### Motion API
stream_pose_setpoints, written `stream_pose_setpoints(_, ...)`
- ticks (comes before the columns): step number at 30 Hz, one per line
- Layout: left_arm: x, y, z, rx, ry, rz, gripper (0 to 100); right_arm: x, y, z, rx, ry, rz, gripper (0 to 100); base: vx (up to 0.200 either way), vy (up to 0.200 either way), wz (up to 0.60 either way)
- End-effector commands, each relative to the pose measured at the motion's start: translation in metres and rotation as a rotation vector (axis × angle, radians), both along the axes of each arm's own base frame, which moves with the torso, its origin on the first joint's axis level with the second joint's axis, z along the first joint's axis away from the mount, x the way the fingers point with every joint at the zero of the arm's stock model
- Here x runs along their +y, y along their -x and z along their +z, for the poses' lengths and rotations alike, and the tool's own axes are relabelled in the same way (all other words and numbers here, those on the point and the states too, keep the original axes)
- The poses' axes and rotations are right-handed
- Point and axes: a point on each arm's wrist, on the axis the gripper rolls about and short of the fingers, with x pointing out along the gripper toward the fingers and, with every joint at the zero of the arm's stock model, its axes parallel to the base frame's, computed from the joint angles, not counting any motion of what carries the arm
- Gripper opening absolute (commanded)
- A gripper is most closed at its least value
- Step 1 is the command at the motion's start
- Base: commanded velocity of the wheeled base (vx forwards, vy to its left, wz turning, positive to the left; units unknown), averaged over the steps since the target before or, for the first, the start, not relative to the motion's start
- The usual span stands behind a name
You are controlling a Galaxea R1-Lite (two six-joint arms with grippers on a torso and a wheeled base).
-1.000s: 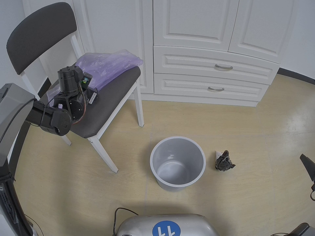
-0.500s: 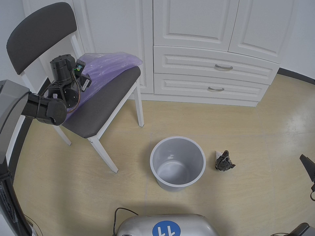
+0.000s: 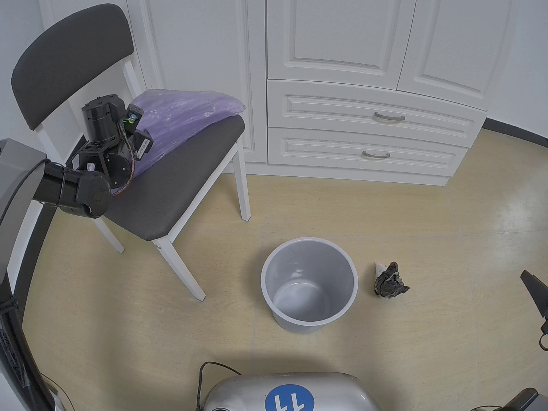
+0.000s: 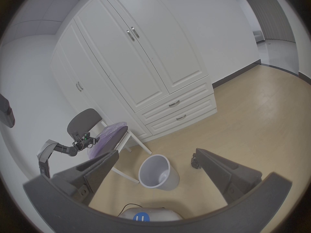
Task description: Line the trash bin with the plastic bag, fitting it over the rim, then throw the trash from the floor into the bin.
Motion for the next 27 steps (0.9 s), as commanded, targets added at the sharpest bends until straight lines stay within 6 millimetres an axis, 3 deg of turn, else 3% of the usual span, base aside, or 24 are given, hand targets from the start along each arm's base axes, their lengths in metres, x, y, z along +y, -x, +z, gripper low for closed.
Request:
stream_pose_setpoints(1, 0.004, -0.003, -0.002, 0.002, 0.000, 0.011, 0, 0.000, -0.001, 0.000, 0.004, -0.002, 0.001, 100, 0.000, 0.000, 0.00)
stream_pose_setpoints(8, 0.006, -0.003, 0.000, 0.003, 0.003, 0.003, 0, 0.001, -0.002, -0.004, 0.034, -0.001, 0.036, 100, 0.000, 0.000, 0.00)
stream_pose_setpoints(13, 0.003, 0.010, 0.003, 0.001, 0.034, -0.057, 0, 0.004, -0.009, -0.007, 0.086, 0.018, 0.089, 100, 0.000, 0.000, 0.00)
stream_pose_setpoints(16, -0.006, 0.035, 0.011, -0.018, 0.146, -0.146, 0, 0.010, -0.029, 0.017, 0.084, 0.044, 0.124, 100, 0.000, 0.000, 0.00)
stream_pose_setpoints(21, -0.003, 0.066, 0.025, -0.031, 0.278, -0.228, 0, 0.014, -0.053, 0.053, 0.037, 0.065, 0.121, 100, 0.000, 0.000, 0.00)
stream_pose_setpoints(27, -0.012, 0.101, 0.040, -0.024, 0.415, -0.372, 0, 0.020, -0.068, 0.072, 0.005, 0.077, 0.144, 100, 0.000, 0.000, 0.00)
